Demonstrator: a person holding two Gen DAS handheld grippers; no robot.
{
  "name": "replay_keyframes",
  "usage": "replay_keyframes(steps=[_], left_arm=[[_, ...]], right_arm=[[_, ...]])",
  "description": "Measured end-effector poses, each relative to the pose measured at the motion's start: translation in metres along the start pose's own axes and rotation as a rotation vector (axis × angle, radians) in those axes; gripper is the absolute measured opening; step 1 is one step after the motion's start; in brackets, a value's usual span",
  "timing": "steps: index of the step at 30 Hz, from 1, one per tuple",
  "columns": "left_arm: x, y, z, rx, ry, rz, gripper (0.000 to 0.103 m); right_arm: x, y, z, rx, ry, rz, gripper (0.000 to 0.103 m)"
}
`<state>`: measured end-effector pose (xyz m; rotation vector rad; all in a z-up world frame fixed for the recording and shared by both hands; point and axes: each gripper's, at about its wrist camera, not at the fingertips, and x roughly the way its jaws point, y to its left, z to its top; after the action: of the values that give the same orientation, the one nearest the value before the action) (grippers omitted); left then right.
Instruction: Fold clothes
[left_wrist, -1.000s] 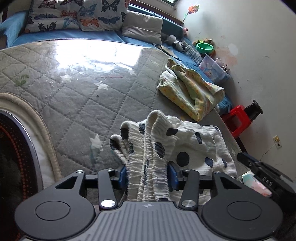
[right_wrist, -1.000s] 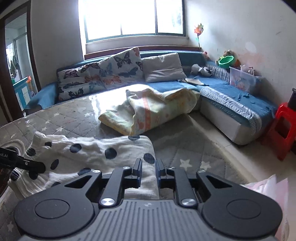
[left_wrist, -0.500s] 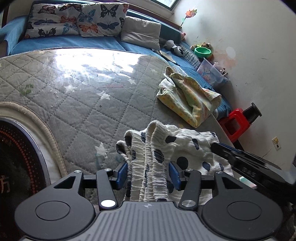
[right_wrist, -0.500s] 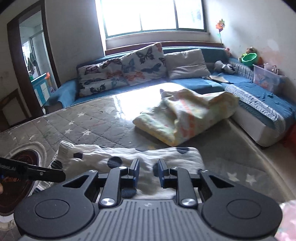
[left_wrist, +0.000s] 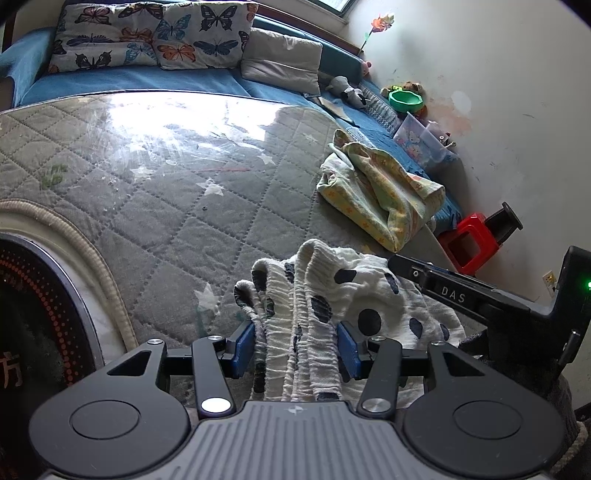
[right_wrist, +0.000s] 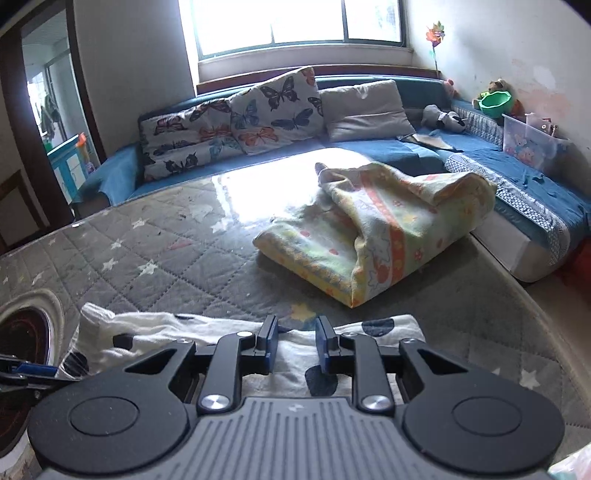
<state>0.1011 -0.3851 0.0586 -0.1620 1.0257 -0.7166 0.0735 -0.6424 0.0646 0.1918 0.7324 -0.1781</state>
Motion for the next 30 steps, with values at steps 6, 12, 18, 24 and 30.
replay_keyframes(steps=[6,12,18,24,30], left_arm=[[-0.013,-0.001,-0.004,0.026,-0.026,0.027,0.062],[-0.042,0.013,-0.012,0.045,-0.067,0.069,0.073],[-0.093,0.043,-0.028,0.068,-0.153,0.183,0.085],[-0.148,0.097,-0.057,0.061,-0.228,0.383,0.095],[-0.188,0.165,-0.094,-0.024,-0.252,0.54,0.097]], right_arm=[[-0.025,0.004,-0.008,-0.027,-0.03,0.006,0.038],[-0.051,0.025,-0.023,-0.094,-0.035,0.058,0.052],[-0.072,0.071,-0.022,-0.183,-0.067,0.166,0.062],[-0.069,0.136,-0.028,-0.306,-0.067,0.289,0.066],[-0.045,0.194,-0.045,-0.389,-0.044,0.375,0.066]])
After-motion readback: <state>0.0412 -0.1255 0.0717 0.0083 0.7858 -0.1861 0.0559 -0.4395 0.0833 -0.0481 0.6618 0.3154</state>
